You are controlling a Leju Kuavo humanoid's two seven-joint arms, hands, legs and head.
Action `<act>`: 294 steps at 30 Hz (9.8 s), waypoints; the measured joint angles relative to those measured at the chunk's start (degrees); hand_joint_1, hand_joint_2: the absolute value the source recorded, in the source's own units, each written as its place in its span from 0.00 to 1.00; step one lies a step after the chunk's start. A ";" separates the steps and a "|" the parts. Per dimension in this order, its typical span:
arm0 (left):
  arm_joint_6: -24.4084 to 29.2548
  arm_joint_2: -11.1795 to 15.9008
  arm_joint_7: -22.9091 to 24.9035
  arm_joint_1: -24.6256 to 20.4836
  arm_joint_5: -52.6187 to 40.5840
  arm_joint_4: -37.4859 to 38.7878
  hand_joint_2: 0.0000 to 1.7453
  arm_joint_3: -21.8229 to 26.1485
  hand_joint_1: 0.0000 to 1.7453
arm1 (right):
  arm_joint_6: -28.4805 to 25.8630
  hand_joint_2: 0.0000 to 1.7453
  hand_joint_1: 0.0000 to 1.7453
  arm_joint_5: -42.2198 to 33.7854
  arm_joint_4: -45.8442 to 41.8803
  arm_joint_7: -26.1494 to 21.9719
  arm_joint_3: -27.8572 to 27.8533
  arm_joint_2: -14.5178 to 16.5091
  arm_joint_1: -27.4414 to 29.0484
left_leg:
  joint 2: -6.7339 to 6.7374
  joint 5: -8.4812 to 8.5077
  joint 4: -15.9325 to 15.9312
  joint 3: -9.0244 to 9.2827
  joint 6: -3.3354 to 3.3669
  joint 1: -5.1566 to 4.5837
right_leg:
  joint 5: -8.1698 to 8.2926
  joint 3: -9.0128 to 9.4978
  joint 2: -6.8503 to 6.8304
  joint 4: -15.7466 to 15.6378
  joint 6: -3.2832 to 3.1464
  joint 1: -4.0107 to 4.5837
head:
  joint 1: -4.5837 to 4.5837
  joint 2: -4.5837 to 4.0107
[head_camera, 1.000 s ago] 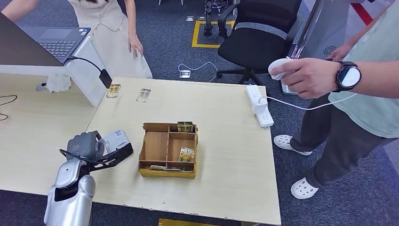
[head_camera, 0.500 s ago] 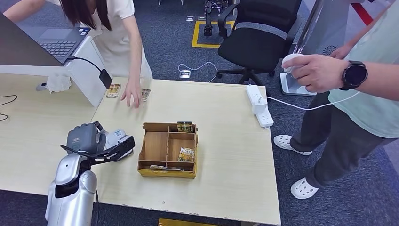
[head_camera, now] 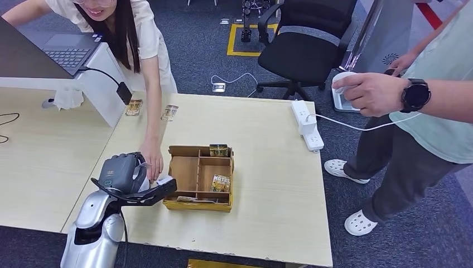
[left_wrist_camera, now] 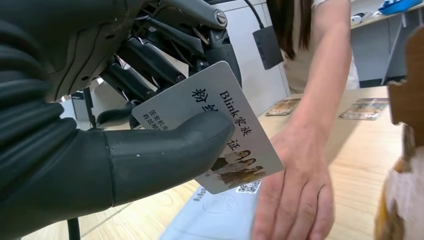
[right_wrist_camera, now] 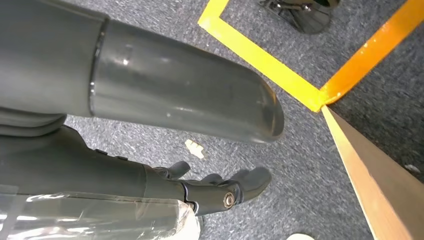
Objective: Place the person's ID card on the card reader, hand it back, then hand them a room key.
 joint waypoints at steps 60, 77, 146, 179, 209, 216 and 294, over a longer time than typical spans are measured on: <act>-0.87 1.01 6.25 -2.41 -5.96 2.55 1.00 2.59 1.00 | 3.08 0.00 0.00 6.23 0.96 -4.08 -1.78 0.19 -0.01 | -0.08 0.01 -0.01 -0.09 0.00 0.01 | -0.01 0.03 -0.13 0.01 0.02 0.01 | 0.01 0.00; -0.87 1.01 6.25 -2.59 -5.97 2.91 1.00 2.80 1.00 | 3.08 0.00 0.00 6.23 1.03 -4.11 -1.96 0.19 -0.02 | -0.08 0.01 -0.01 -0.09 0.00 0.01 | -0.01 0.03 -0.13 0.02 0.01 0.01 | 0.01 0.00; -0.61 0.19 3.63 -9.95 4.41 2.18 1.00 2.43 1.00 | 1.52 0.00 0.00 4.86 1.35 -3.28 -1.21 0.08 -0.61 | -0.23 0.08 -0.04 0.14 0.02 0.00 | -0.02 0.29 -0.26 0.03 0.02 0.00 | 0.01 0.00; 1.15 -0.65 -3.33 -12.46 16.89 -0.48 1.00 2.59 1.00 | 0.43 0.00 0.00 7.68 4.84 -6.17 -2.98 0.06 -1.31 | -0.24 0.07 -0.04 0.05 0.02 0.00 | -0.03 0.23 -0.27 0.03 0.02 0.00 | 0.00 0.00; -7.76 1.27 -2.18 -11.98 26.20 -1.82 1.00 1.79 0.00 | -1.30 0.00 0.00 1.81 4.34 -3.28 -1.79 -0.01 -1.35 | -0.18 0.08 -0.04 0.00 0.02 -0.01 | -0.02 0.09 -0.18 0.02 0.02 -0.01 | 0.01 0.00; -9.14 2.37 -2.11 -11.81 27.53 -2.93 1.00 1.20 0.00 | -1.27 0.00 0.00 1.25 3.43 -2.90 -1.08 -0.01 -1.38 | -0.19 0.07 -0.04 -0.02 0.02 -0.01 | -0.02 0.07 -0.19 0.02 0.02 0.00 | 0.01 0.00; -14.08 39.81 -0.38 -16.91 30.21 -19.08 1.00 -53.73 0.00 | -3.87 0.00 0.00 2.34 9.47 -4.37 -3.02 -0.84 -2.89 | 0.15 0.08 -0.05 -0.23 -0.11 0.13 | 0.13 -0.24 0.15 0.04 -0.10 0.13 | -0.04 0.00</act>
